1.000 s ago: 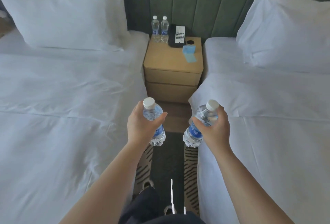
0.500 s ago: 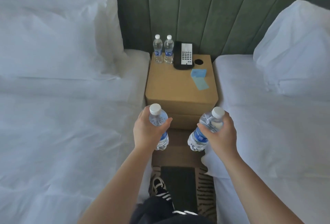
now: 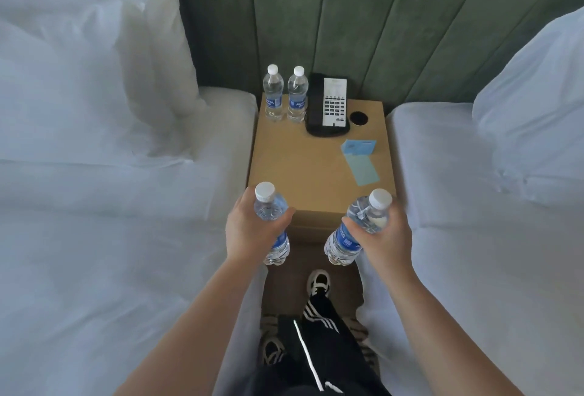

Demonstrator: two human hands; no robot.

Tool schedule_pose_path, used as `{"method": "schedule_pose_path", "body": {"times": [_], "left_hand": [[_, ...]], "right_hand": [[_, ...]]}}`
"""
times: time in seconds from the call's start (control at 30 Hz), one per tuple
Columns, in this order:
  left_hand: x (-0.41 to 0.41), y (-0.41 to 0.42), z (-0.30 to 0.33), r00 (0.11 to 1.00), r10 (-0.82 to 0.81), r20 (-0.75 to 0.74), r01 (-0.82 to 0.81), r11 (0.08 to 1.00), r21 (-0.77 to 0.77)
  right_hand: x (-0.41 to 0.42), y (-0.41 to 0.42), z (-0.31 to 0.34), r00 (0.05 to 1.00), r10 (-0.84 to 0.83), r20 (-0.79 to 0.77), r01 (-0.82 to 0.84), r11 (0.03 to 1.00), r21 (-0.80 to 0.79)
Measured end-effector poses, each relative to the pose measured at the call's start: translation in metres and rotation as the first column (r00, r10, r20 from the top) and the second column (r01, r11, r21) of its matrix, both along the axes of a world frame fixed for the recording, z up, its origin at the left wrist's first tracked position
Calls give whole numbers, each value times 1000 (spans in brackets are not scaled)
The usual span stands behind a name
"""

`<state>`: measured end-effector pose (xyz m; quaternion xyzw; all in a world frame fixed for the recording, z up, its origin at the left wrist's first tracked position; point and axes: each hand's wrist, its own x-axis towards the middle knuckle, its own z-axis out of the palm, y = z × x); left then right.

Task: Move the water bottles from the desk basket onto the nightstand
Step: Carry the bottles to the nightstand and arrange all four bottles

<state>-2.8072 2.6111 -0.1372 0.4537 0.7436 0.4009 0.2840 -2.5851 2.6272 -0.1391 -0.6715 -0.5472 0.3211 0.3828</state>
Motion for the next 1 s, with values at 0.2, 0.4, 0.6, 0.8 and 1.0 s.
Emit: {"method": "schedule_pose_path", "body": {"times": [0.2,0.4,0.6,0.8,1.0], "left_hand": [[4,80,-19,999,36,-11,-37,998,-48],[6,169,-39,995,95,-21,-96,993,-72],[1,241,-65,993,111,40,-110,994,-28],[-10,292,-108,997,68,31,-68,998,-20],[-16,319,-141,999,-41,-10,41,998,-46]], "right_hand": [[-2,94,-19,998,55,-20,-55,998,21],[-7,195,-44,988,147,-46,-147,989,-10],[-32,278,-84,971,234,-46,-235,972,-14],[-59,323,-134,956,292,-18,-292,956,6],[-73,337,-159,955,295,41,-295,955,-7]]}}
